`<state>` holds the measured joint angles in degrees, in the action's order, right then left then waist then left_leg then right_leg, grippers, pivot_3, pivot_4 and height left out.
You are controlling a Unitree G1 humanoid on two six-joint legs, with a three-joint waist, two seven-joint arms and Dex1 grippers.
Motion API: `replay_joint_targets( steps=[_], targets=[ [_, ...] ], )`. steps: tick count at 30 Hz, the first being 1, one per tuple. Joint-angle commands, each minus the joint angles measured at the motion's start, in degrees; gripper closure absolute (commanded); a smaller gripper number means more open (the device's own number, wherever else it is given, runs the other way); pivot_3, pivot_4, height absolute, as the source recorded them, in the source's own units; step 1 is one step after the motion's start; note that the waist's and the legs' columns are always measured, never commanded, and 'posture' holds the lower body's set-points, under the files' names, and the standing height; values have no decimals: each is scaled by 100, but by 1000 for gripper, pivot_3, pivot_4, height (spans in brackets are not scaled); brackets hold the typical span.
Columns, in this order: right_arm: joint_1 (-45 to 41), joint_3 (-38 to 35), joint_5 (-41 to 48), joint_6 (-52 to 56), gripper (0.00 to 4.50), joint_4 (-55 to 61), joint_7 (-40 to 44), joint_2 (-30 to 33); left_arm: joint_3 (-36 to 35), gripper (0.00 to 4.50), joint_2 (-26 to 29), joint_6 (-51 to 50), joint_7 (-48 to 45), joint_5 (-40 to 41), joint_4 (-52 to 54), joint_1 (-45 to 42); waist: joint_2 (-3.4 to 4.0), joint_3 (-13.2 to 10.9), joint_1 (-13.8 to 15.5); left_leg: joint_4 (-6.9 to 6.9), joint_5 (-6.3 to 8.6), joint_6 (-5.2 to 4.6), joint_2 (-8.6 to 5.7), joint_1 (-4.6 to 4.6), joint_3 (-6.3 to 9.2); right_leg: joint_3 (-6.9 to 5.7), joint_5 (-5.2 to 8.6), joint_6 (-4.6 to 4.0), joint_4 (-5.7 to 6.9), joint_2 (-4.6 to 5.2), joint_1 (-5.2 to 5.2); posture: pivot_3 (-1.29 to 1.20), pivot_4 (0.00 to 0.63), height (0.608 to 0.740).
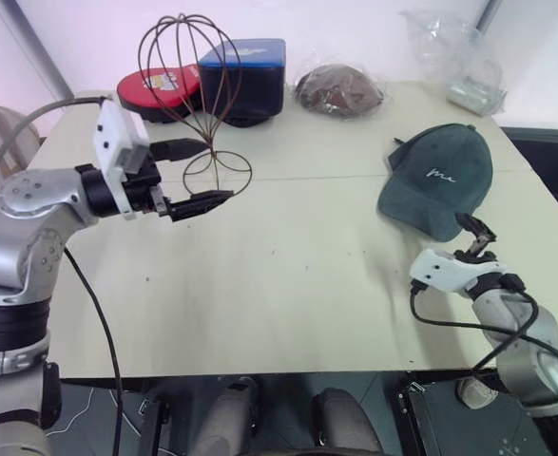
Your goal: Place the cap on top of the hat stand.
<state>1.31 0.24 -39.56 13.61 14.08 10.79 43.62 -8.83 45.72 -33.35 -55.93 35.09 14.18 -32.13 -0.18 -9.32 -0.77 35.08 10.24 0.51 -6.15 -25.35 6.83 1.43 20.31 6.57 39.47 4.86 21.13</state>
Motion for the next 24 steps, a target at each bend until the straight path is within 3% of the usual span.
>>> replay_joint_targets(
  steps=[1,7,16,24],
  targets=[
    [-239,-26,-191,31,0,-110,-185,-108,-271,33,115,-50,121,119,257,-19,0,0,3,1,0,0,0,0,0,0,0,0,0,0,-1,0,150,740],
    [-388,59,-103,158,0,-205,12,-378,-308,33,137,-128,210,157,350,11,0,0,0,0,0,1,0,1,0,1,0,0,1,-2,-1,0,150,740],
    [121,-34,-47,275,0,323,343,-515,-337,33,143,-159,248,175,377,54,0,1,-1,1,0,-1,1,2,0,2,0,0,3,-5,-2,0,150,740],
    [-75,65,-126,269,0,-215,-73,-792,-309,33,122,-151,267,181,381,43,-1,2,-3,1,-1,1,2,4,0,3,0,0,5,-6,-2,0,150,740]
  ],
)
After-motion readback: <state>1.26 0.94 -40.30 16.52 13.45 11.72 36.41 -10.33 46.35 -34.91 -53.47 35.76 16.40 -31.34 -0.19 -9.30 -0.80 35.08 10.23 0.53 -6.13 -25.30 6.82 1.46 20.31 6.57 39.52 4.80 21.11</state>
